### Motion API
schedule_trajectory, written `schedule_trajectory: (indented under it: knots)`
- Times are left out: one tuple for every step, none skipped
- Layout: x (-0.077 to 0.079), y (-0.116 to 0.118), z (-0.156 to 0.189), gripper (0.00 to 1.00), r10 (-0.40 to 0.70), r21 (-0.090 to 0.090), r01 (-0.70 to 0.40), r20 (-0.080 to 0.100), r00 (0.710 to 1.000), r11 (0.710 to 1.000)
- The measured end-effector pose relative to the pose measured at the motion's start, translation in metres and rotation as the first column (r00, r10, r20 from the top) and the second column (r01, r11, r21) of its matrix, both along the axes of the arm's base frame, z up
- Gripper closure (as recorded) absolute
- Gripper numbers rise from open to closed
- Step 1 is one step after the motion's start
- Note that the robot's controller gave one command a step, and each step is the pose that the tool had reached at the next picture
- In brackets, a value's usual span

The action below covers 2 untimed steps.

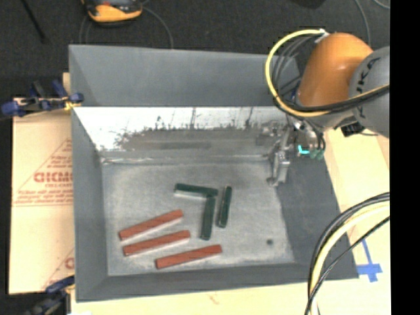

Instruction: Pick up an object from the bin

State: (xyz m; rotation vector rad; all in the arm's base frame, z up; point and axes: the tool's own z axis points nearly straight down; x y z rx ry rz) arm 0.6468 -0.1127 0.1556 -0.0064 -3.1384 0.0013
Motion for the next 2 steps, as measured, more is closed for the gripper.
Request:
schedule_trajectory:
  knots:
    - [0.002, 0.0, 0.005, 0.0, 0.002, -0.001, -0.002, 0.009, 1.0, 1.0]
    - [-0.015, 0.021, 0.0, 0.0, 0.174, -0.004, -0.174, 0.011, 0.985, 0.985]
